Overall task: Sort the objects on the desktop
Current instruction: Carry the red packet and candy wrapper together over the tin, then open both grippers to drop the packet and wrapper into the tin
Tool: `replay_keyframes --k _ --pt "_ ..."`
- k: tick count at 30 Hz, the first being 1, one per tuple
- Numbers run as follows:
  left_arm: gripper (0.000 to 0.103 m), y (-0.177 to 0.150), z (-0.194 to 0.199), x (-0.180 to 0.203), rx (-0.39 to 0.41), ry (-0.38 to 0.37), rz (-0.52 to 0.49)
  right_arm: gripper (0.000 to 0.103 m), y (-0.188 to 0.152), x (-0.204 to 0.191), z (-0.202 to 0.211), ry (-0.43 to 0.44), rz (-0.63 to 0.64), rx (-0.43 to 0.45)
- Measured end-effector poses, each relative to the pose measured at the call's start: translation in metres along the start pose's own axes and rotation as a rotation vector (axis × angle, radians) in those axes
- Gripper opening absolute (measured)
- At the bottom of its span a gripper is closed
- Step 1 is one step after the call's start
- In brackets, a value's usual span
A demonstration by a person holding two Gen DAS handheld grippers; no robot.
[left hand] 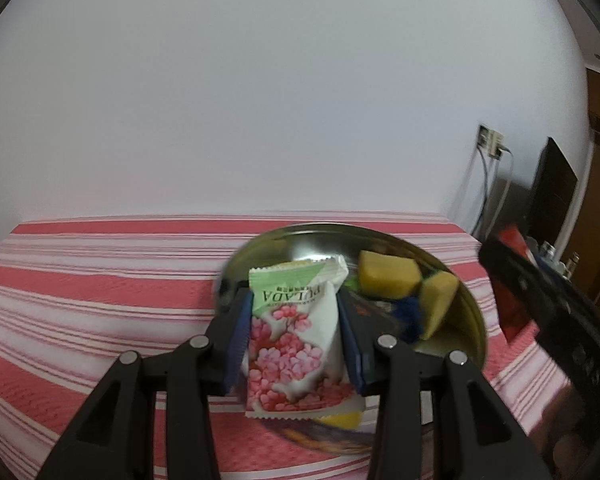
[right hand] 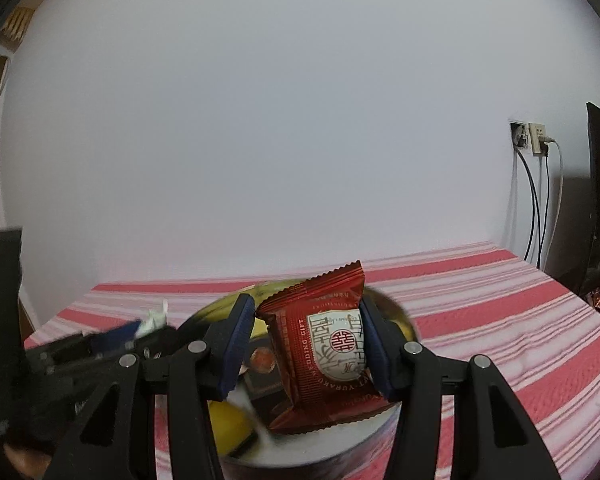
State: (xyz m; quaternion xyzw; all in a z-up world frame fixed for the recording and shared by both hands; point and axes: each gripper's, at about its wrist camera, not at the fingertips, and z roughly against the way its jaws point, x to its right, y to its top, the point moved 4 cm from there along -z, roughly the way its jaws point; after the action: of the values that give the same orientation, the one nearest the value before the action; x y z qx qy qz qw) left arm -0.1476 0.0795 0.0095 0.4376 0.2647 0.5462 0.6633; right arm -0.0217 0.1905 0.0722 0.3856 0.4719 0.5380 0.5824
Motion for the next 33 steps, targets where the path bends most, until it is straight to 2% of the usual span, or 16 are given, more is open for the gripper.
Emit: replay_keyframes --k 7,13,18,25,33 --pt "0.041 0.001 0.001 0.039 -0.017 -0.050 -0.058 0.055 0.011 0.026 -0.038 -0.001 -0.026 -0.027" --pt "0.041 -0.002 -0.003 0.062 -0.059 -0.094 -0.059 0.055 0.018 0.042 -0.066 0.011 -0.015 -0.045" --pt "0.041 -0.002 -0.012 0.076 -0.072 -0.102 -0.069 0.055 0.026 0.047 -0.085 0.044 -0.030 -0.082" --pt "0.041 -0.005 -0.033 0.078 -0.133 -0.100 -0.051 0.055 0.039 0.040 -0.121 0.095 0.048 -0.171" --pt "0.041 -0.009 -0.055 0.082 -0.198 -0.051 -0.047 0.055 0.045 0.034 -0.176 0.152 0.115 -0.322"
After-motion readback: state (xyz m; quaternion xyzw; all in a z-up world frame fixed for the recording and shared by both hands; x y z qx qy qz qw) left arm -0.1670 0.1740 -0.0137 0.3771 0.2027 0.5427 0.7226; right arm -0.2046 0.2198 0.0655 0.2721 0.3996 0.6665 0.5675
